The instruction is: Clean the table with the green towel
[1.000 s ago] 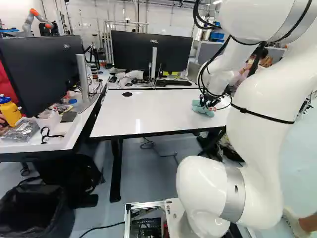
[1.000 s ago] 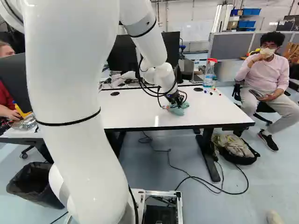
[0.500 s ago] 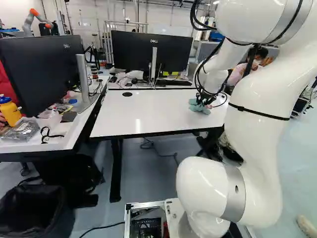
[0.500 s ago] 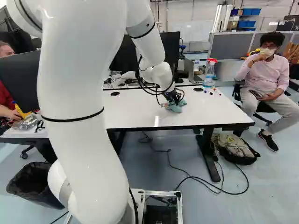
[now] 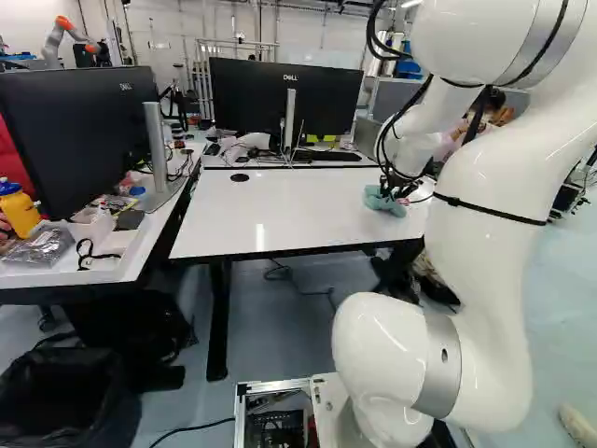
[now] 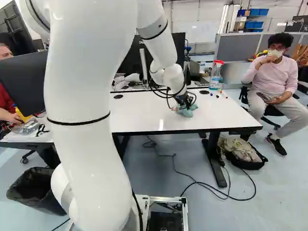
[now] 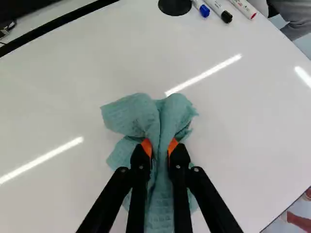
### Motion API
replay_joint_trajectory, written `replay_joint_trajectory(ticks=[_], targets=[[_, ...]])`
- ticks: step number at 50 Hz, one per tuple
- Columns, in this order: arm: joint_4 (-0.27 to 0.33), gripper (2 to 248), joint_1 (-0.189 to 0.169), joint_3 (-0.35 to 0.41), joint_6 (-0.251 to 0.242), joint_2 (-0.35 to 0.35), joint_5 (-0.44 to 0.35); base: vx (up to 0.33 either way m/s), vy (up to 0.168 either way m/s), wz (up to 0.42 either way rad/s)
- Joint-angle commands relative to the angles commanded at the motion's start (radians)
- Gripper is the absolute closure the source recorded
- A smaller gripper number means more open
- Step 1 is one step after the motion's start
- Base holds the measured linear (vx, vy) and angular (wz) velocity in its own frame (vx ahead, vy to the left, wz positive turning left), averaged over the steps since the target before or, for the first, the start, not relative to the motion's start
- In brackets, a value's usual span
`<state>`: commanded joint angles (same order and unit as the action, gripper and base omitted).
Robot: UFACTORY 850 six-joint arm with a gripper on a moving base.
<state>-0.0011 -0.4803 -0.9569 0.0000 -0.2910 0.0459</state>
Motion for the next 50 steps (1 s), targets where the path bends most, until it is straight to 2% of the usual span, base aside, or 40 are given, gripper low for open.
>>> replay_joint_trajectory(ticks=[12,23,38,50], targets=[[0.000,196,-0.018,0.055,0.000,0.045,0.000,0.000,0.000,0.000],[0.000,196,-0.015,0.110,0.000,0.093,0.000,0.000,0.000,0.000],[0.000,196,0.025,0.148,0.000,0.125,0.000,0.000,0.000,0.000],[0.000,196,0.065,0.132,0.000,0.112,0.000,0.000,0.000,0.000]])
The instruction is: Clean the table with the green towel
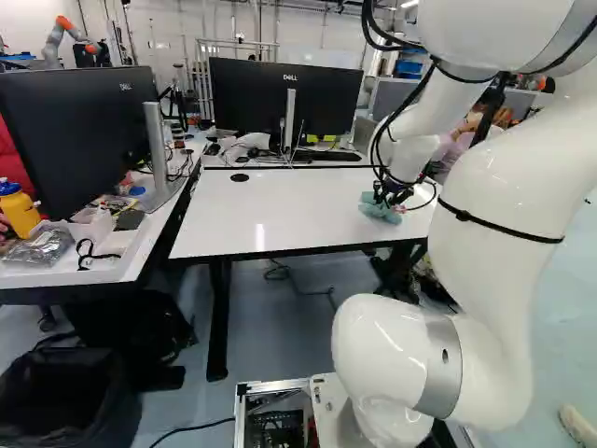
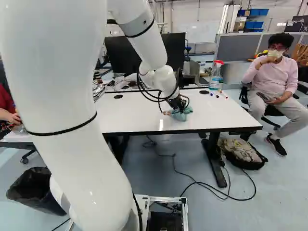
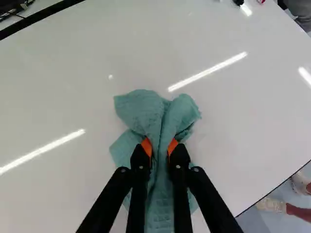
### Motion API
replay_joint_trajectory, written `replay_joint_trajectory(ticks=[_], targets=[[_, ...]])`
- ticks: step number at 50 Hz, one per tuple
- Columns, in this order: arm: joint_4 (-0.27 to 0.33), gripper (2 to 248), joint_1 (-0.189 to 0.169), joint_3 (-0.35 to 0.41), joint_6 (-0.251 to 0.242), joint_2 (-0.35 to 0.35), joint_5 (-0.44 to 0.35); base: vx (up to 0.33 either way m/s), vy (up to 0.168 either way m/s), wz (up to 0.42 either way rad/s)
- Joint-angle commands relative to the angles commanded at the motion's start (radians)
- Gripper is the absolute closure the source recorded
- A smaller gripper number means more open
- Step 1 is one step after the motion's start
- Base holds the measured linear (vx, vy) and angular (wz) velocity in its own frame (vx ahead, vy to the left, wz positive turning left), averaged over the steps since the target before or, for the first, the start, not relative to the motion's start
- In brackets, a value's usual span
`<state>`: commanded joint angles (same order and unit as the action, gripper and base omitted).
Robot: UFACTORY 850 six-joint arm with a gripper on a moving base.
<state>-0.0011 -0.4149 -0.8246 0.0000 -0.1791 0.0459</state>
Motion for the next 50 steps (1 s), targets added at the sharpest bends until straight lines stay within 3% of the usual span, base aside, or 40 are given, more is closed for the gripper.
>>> replay_joint_trajectory(ticks=[25,50], targets=[[0.000,196,0.042,-0.109,0.000,-0.093,0.000,0.000,0.000,0.000],[0.000,196,-0.026,-0.149,0.000,-0.126,0.000,0.000,0.000,0.000]])
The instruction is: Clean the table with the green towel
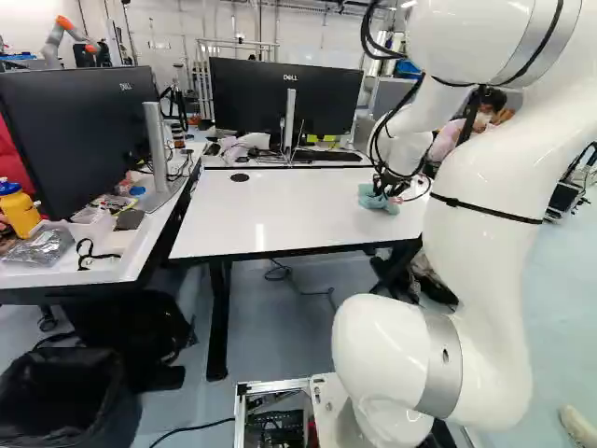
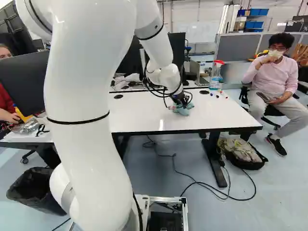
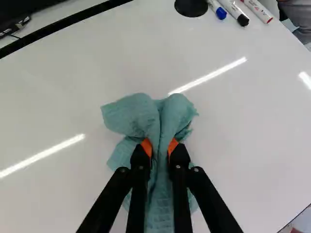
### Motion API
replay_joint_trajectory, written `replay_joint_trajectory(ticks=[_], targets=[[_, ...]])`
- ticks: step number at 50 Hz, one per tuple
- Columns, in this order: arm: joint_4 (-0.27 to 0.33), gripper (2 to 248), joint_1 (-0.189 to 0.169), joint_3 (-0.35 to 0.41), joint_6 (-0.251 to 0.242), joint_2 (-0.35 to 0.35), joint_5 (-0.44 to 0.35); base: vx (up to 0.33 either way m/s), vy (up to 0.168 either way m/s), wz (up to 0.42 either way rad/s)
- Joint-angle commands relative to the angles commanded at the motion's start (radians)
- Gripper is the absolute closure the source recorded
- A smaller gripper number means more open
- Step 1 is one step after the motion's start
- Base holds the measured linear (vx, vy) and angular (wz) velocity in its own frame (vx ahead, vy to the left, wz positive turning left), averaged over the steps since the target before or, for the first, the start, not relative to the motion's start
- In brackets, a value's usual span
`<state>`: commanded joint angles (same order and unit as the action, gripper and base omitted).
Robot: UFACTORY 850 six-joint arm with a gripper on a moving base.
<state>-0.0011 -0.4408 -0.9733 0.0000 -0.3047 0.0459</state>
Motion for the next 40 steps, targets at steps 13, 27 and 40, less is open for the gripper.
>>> replay_joint_trajectory(ticks=[13,27,40], targets=[[0.000,196,-0.032,0.035,0.000,0.029,0.000,0.000,0.000,0.000],[0.000,196,-0.043,0.102,0.000,0.085,0.000,0.000,0.000,0.000],[0.000,196,-0.015,0.143,0.000,0.120,0.000,0.000,0.000,0.000]])
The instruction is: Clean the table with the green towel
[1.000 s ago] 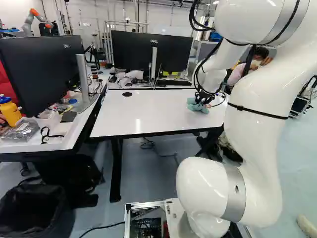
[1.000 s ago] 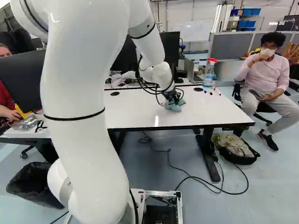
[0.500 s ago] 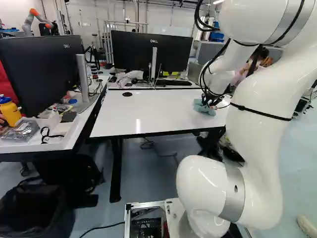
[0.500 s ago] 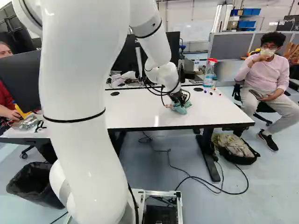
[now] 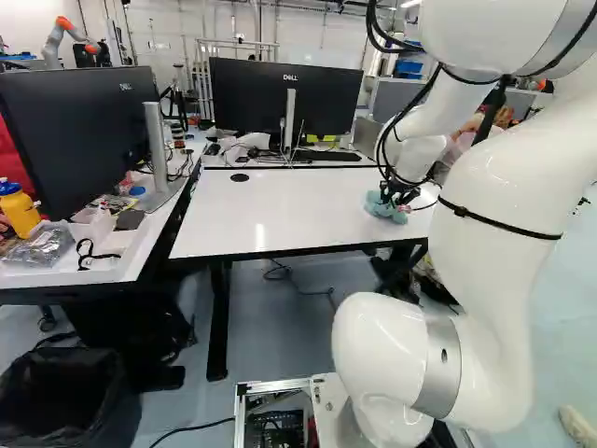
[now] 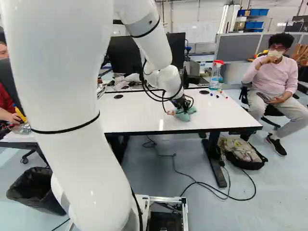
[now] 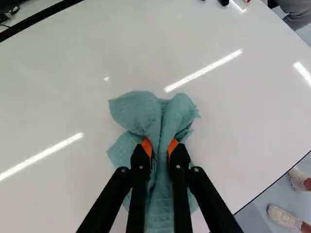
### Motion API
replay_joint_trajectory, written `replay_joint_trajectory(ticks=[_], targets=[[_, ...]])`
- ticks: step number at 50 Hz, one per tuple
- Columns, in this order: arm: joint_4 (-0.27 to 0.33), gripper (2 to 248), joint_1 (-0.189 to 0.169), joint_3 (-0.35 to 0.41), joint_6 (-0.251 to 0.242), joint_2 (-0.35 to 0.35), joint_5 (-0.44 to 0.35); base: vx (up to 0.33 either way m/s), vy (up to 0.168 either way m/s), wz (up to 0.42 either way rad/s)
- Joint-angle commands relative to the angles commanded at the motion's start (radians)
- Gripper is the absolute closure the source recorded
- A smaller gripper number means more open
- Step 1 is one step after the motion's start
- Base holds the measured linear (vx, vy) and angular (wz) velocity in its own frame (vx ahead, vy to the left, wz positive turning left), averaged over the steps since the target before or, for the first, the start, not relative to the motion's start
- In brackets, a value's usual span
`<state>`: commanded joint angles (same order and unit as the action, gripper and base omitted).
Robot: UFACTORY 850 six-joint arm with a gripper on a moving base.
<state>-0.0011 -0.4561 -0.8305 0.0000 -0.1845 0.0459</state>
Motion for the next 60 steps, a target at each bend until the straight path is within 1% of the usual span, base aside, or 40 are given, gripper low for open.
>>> replay_joint_trajectory(ticks=[13,29,43,53,60], targets=[[0.000,196,0.044,-0.009,0.000,-0.008,0.000,0.000,0.000,0.000],[0.000,196,0.078,-0.073,0.000,-0.063,0.000,0.000,0.000,0.000],[0.000,196,0.080,-0.075,0.000,-0.060,0.000,0.000,0.000,0.000],[0.000,196,0.080,-0.069,0.000,-0.035,0.002,0.000,0.000,0.000],[0.000,196,0.080,-0.056,0.000,-0.007,0.021,0.000,0.000,0.000]])
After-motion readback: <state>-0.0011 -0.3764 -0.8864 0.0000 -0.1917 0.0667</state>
